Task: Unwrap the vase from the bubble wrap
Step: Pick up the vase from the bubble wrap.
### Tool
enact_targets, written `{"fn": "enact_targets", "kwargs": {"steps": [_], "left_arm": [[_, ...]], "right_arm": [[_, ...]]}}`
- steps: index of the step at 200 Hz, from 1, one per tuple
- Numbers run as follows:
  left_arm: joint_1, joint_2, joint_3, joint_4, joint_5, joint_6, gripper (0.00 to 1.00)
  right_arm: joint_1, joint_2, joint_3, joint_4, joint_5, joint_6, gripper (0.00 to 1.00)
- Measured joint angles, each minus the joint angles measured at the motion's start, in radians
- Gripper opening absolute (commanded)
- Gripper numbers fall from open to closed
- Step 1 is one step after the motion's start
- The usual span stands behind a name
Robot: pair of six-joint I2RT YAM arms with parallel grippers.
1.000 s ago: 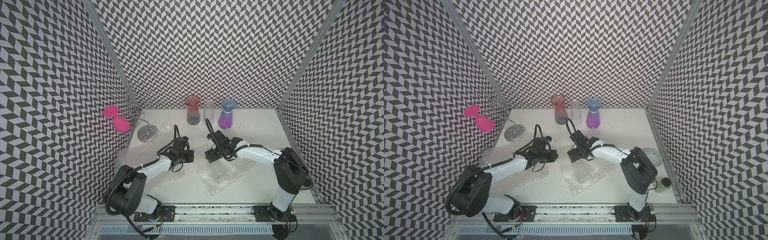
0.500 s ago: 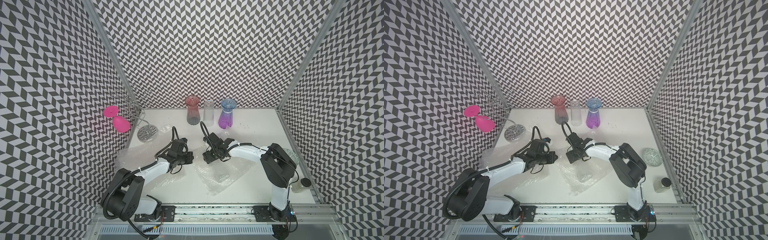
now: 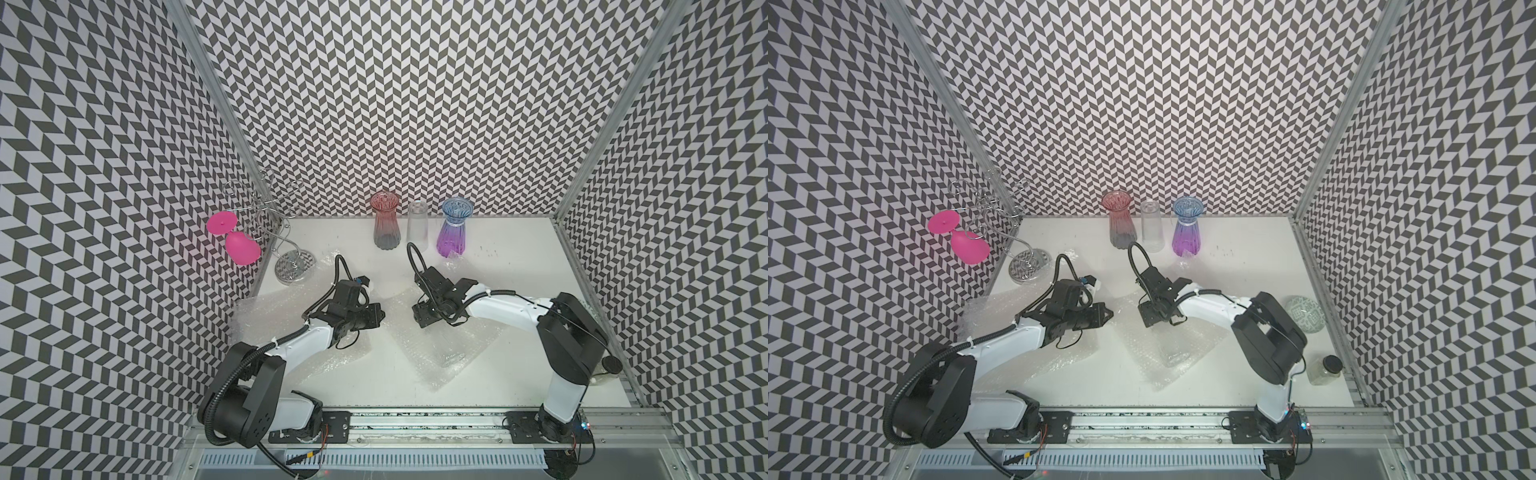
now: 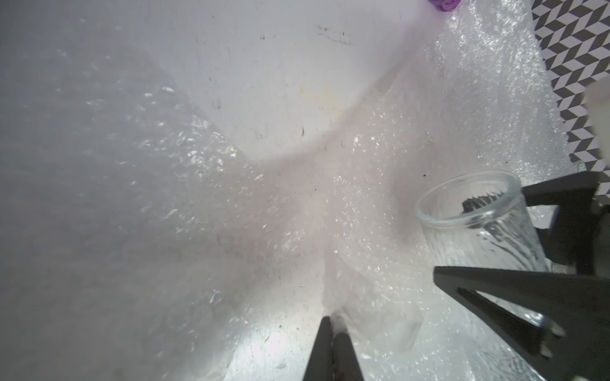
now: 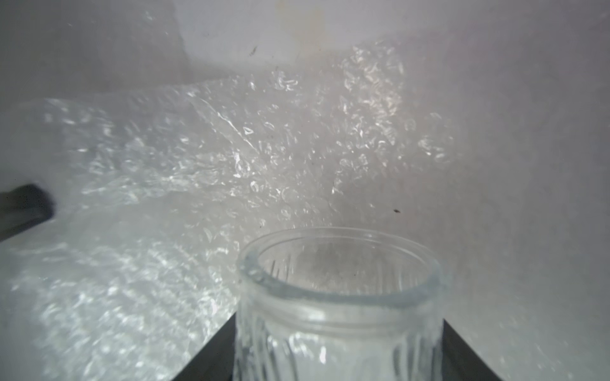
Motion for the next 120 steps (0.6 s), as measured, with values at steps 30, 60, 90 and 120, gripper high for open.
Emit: {"fn": "enact_targets", "kwargs": {"steps": [30, 60, 90, 120], "left_arm": [[0.0, 0.001, -0.008, 0.022, 0.034, -0.007, 0.0], [0.0, 0.002, -0.017, 0.038, 0.058, -0.013, 0.0], [0.0, 0.002, -0.018, 0.039, 0.062, -0.012, 0.0], [0.0, 0.002, -0.017, 0.024, 0.059, -0.008, 0.0]], "right_arm": [[0.001, -0.149, -0.043, 0.005, 0.021, 0.037, 0.0], [0.001, -0.264, -0.079, 0.026, 0.076, 0.058, 0.0], [-0.037, -0.351, -0.113, 0.061, 0.111, 0.049, 0.0], [-0.184, -0.401, -0.147, 0.146, 0.088, 0.025, 0.0]]}}
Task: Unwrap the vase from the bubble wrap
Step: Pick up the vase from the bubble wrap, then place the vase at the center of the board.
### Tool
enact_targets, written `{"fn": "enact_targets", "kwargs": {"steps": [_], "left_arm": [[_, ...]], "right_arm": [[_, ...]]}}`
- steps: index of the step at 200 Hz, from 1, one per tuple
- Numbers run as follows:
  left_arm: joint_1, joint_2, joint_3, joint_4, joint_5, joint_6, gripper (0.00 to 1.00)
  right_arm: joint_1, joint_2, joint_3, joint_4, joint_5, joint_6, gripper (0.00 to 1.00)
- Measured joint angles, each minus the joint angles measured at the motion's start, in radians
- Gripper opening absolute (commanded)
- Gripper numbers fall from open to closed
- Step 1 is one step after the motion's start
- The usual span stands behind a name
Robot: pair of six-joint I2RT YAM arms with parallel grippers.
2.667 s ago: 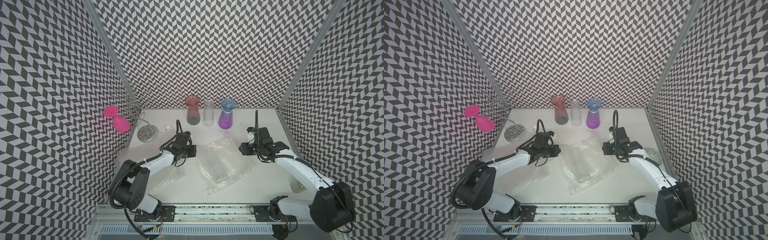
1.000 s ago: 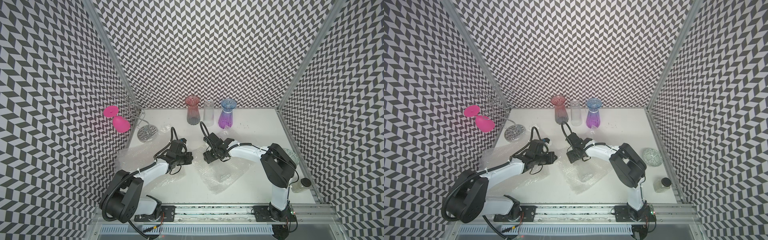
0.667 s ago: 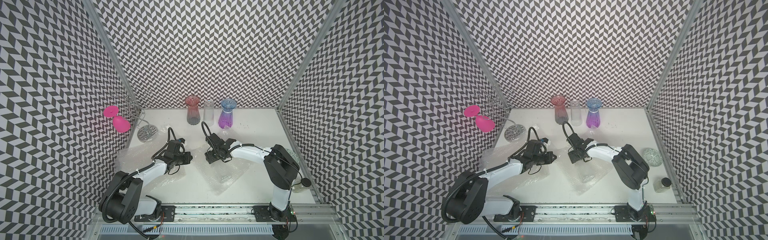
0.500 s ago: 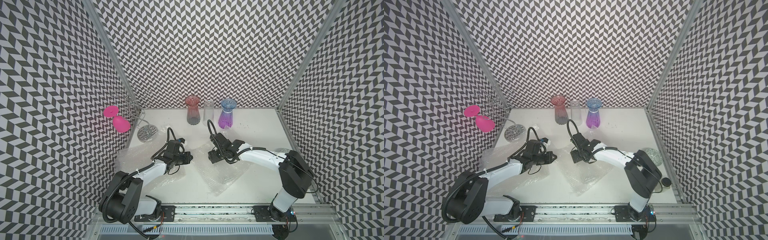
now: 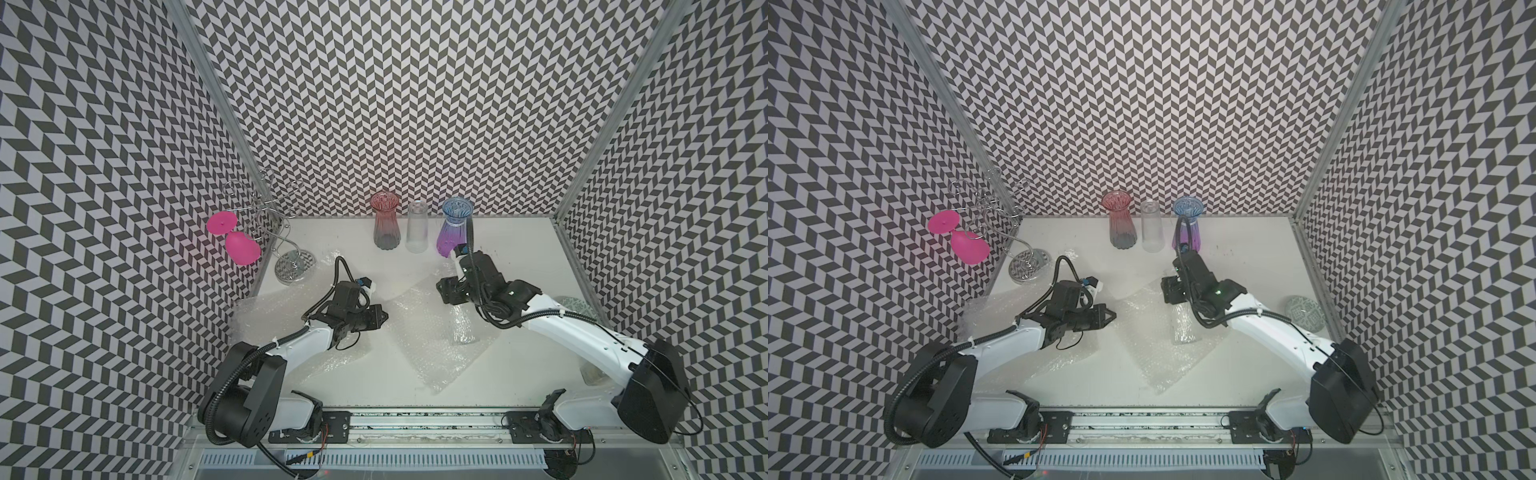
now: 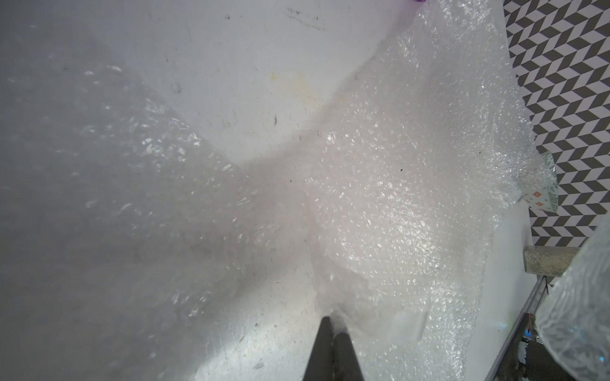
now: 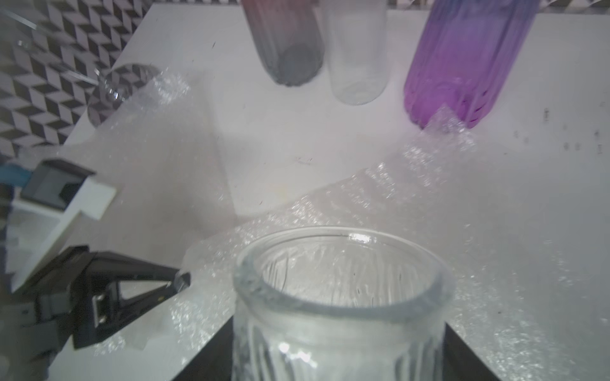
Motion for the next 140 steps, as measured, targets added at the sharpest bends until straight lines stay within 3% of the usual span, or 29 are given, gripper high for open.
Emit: {"fn": "enact_targets", "kwargs": {"steps": [30, 62, 140], "left_arm": [[0.0, 0.0, 0.002, -0.034, -0.005, 0.003, 0.0], [0.0, 0.01, 0.021, -0.077, -0.004, 0.007, 0.0], [0.0, 0.058, 0.075, -0.148, 0.046, 0.049, 0.0]], "right_arm": [[-0.149, -0.071, -0.074, 0.16, -0.011, -0.074, 0.0], [-0.217, -0.129, -0.158, 0.373, -0.029, -0.158, 0.0], [-0.449, 0.07, -0.149, 0.764, -0.155, -0.266, 0.0]]}}
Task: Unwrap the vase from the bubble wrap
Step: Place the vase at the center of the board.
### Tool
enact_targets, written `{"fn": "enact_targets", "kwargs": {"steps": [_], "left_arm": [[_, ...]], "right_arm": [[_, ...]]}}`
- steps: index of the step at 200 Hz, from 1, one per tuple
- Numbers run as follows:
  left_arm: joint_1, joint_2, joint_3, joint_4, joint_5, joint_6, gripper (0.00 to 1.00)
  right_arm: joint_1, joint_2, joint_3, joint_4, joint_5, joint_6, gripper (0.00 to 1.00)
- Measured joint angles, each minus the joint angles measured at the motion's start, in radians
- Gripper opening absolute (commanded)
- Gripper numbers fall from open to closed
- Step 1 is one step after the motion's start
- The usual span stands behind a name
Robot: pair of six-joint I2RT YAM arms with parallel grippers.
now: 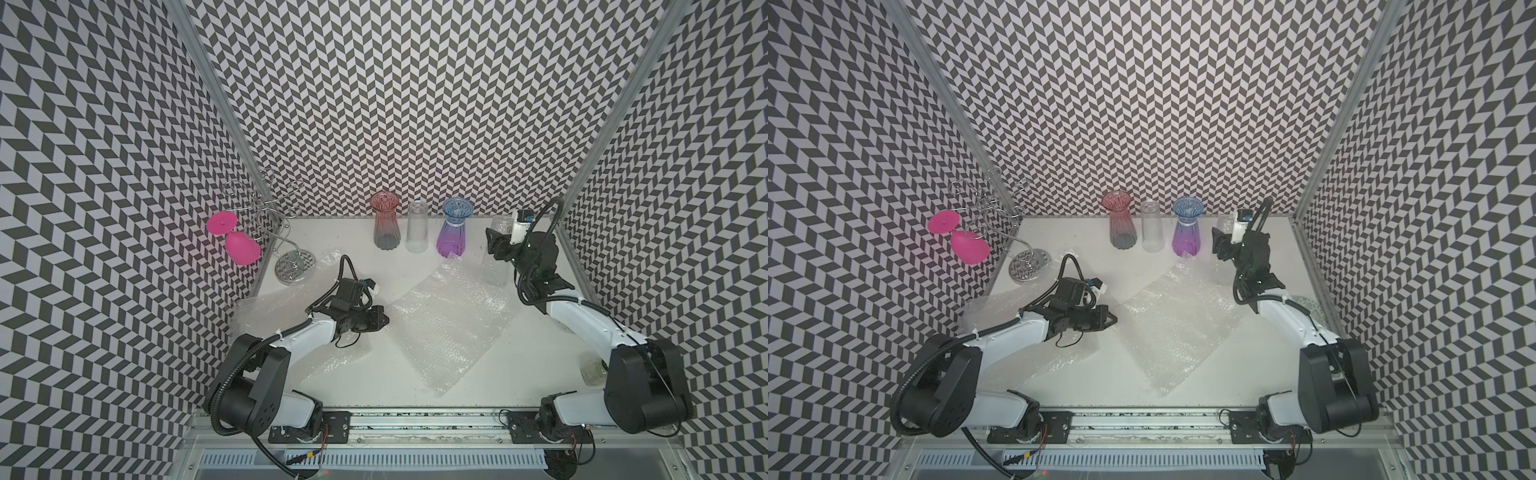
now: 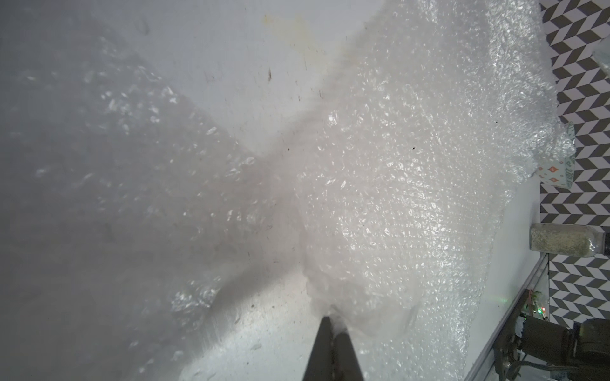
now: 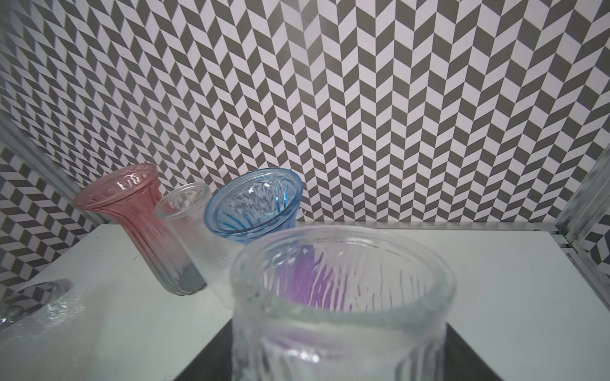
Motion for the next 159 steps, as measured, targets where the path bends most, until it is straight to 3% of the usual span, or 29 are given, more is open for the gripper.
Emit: {"fn": "enact_targets", "kwargs": {"steps": [85, 159], "left_arm": [[0.0, 0.054, 0.065, -0.076, 0.019, 0.016, 0.0], [0.0, 0.067, 0.068, -0.127, 0.032, 0.015, 0.0]], "right_arm": [[-0.085, 0.348, 0.137, 0.277, -0.114, -0.056, 0.0], [-0.113, 0.547, 0.193, 0.483, -0.188, -0.095, 0.0]]}}
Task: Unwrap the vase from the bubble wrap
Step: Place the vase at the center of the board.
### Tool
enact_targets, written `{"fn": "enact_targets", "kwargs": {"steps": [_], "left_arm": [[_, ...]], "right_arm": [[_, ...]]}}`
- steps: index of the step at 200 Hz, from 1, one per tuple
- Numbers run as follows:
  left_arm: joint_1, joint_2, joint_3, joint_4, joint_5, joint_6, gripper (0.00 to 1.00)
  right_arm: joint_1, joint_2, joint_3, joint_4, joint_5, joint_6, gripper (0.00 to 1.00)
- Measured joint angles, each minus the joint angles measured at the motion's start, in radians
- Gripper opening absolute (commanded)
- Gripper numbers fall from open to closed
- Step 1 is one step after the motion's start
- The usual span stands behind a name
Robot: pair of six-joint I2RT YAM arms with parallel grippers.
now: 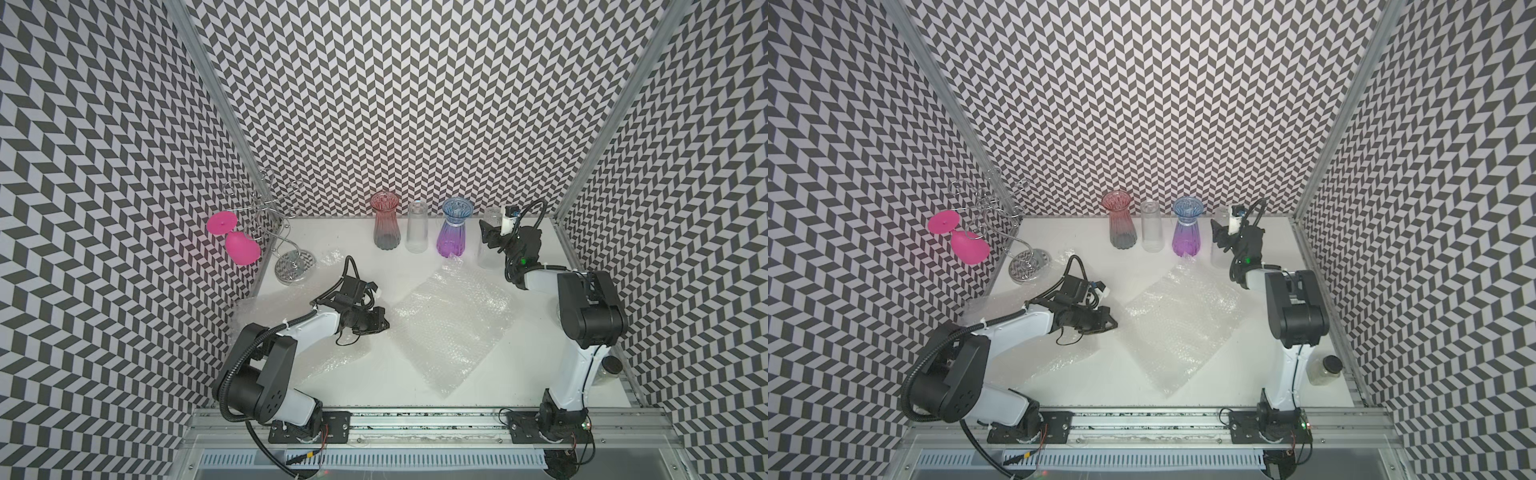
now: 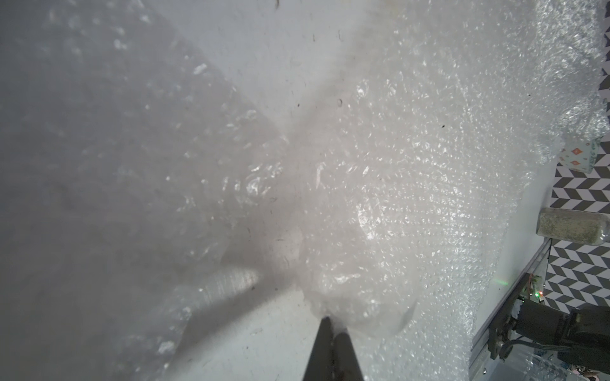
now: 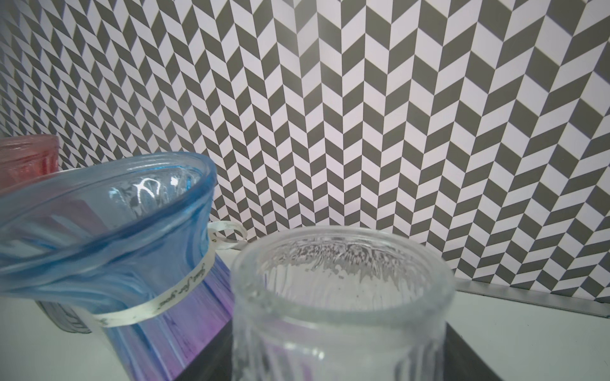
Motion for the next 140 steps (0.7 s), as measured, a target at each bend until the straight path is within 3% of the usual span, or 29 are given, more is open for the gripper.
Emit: {"fn": "enact_targets", "kwargs": {"steps": [96, 140], "left_arm": [[-0.011, 0.046, 0.045, -0.023, 0.029, -0.003, 0.0], [-0.019, 0.079, 0.075, -0.027, 0.03, -0.008, 0.0]], "right_arm": [[-0.015, 0.155, 0.05, 0.237, -0.017, -0.007, 0.08], [-0.016, 0.185, 0.051, 0.306, -0.021, -0.006, 0.31]]}}
